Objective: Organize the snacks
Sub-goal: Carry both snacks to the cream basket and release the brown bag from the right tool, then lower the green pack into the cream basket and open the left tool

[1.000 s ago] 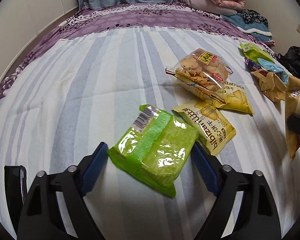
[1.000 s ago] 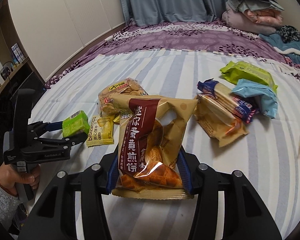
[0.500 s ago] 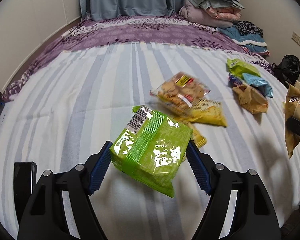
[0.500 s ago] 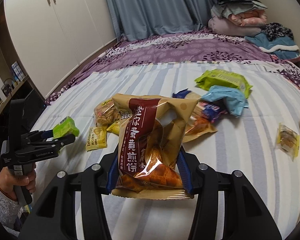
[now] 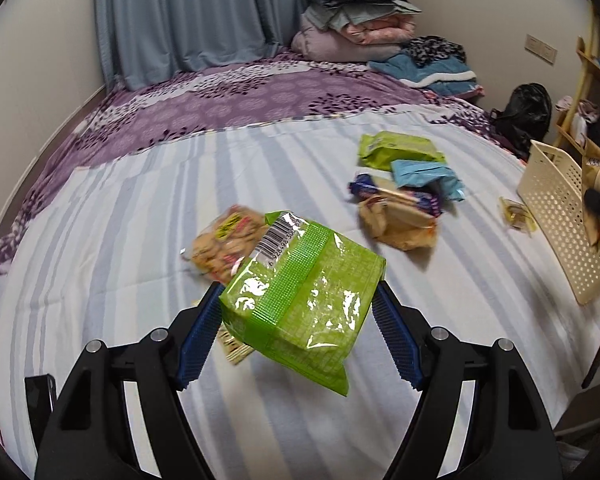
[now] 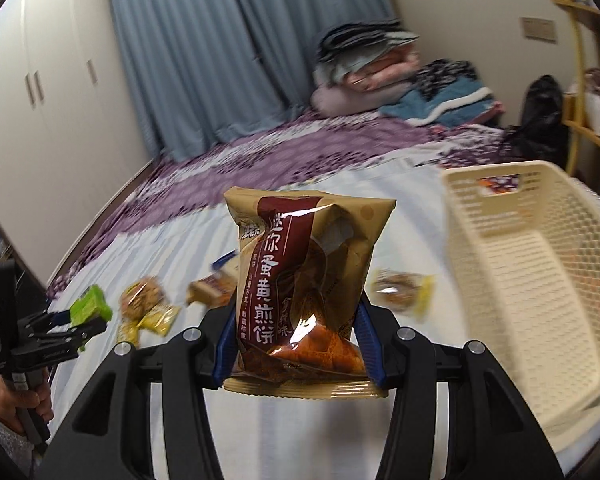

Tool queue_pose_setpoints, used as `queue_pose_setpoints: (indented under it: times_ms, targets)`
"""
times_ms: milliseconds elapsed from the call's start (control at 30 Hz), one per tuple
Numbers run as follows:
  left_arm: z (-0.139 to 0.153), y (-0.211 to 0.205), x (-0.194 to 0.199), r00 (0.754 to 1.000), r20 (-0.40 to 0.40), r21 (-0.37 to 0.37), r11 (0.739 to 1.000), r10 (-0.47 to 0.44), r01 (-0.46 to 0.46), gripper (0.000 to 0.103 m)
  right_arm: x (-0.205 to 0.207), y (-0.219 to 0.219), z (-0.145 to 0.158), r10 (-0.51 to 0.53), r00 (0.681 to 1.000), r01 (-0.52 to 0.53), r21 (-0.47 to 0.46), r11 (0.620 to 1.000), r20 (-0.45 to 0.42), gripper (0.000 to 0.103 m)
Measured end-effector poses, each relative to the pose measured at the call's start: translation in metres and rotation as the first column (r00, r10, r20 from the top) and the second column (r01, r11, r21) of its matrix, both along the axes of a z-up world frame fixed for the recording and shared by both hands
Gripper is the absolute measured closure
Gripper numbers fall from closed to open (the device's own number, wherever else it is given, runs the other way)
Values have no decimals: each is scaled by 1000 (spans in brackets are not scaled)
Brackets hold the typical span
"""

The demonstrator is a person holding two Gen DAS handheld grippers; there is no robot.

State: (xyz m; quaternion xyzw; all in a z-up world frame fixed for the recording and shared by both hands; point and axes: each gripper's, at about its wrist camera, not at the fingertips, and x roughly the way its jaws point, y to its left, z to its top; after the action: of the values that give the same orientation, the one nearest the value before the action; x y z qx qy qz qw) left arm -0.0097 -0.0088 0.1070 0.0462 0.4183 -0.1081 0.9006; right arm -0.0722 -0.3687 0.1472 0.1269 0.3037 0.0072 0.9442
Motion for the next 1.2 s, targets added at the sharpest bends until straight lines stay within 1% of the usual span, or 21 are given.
queue_pose_setpoints:
  times_ms: [167,400,467,500,533,633,767,867,967,1200]
  targets:
    - [8,-35,1,998,4,-9,998,-64,64,27,-17,-51,4,-131,991,132,-36,991,17,53]
    - [16,-77,-1,990,12,4,990,-143,143,27,-33,-101,-9,-280,960,280,-44,959,-9,51]
    - [17,-89,-1,986,9,5,986,-166,166,27,-36,-111,-11,-323,946,322,-53,945,-10,36]
    - [18,-95,-1,984,5,1,984,-177,177,27,-39,-114,-12,-341,940,340,-57,939,-4,24]
    - [18,-101,0,983,2,-1,983,-185,185,27,-41,-118,-13,-355,935,355,-59,933,5,22]
    - [23,-119,1,977,6,-1,977,-214,214,27,-49,-127,-15,-383,923,384,-68,921,18,22]
    - [30,-149,3,963,18,2,963,-268,268,27,-59,-141,-18,-403,914,405,-51,913,35,22]
    - [36,-175,3,948,24,-4,949,-316,316,27,-67,-146,-17,-421,905,424,-52,904,54,22]
    - [43,-207,2,927,30,-13,927,-375,375,27,-73,-152,-18,-433,899,436,-43,899,67,22]
    - [51,-291,-2,850,36,-30,849,-526,527,27,-89,-167,-20,-465,883,468,-38,883,73,22]
